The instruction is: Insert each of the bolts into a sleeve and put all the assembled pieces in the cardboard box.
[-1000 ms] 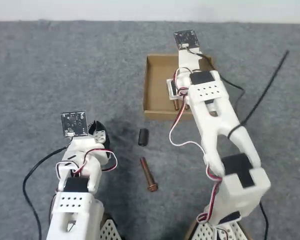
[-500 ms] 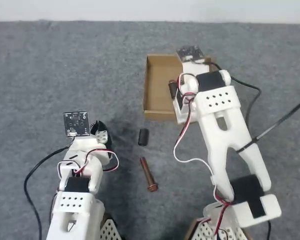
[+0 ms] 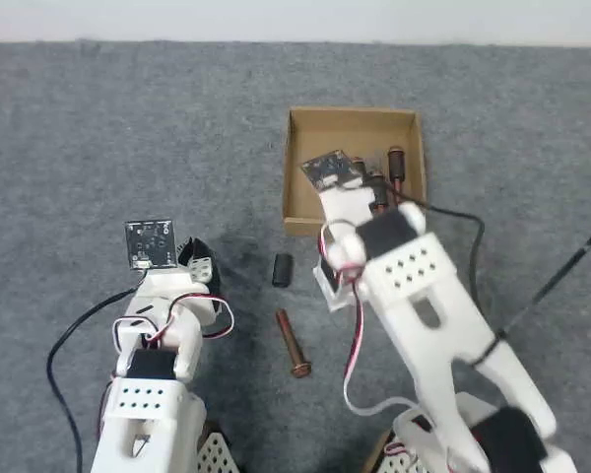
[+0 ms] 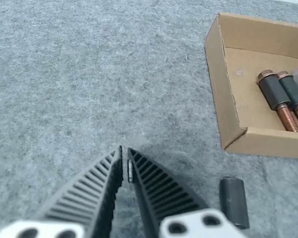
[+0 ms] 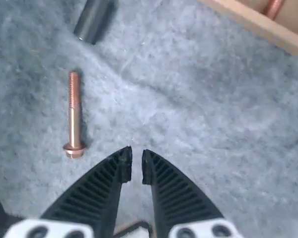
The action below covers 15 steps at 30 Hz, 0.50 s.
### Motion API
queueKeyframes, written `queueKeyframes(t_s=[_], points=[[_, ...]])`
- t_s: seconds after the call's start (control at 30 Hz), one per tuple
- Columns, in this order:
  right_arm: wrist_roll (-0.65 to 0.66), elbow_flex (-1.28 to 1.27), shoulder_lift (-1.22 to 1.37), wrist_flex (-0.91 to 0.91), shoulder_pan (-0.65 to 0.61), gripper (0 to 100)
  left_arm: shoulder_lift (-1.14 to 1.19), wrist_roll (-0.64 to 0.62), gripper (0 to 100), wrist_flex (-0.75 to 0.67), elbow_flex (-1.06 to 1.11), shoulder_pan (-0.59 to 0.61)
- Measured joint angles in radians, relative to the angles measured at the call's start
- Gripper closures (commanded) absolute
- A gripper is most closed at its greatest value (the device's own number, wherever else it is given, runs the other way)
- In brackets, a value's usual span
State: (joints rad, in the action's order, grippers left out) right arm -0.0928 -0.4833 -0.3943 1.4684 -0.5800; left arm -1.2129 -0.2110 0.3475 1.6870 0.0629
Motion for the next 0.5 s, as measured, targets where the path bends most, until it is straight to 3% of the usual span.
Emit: queueKeyframes(t_s=[0.37, 0.5], points=[[-0.152, -0.23, -0.041, -0.417, -0.072, 98.7, 0.0, 0.0, 99, 0.0, 0.0, 0.0], [-0.17, -0.23, -0.041, -0.479, -0.144, 87.9, 0.0, 0.0, 99, 0.0, 0.0, 0.0]])
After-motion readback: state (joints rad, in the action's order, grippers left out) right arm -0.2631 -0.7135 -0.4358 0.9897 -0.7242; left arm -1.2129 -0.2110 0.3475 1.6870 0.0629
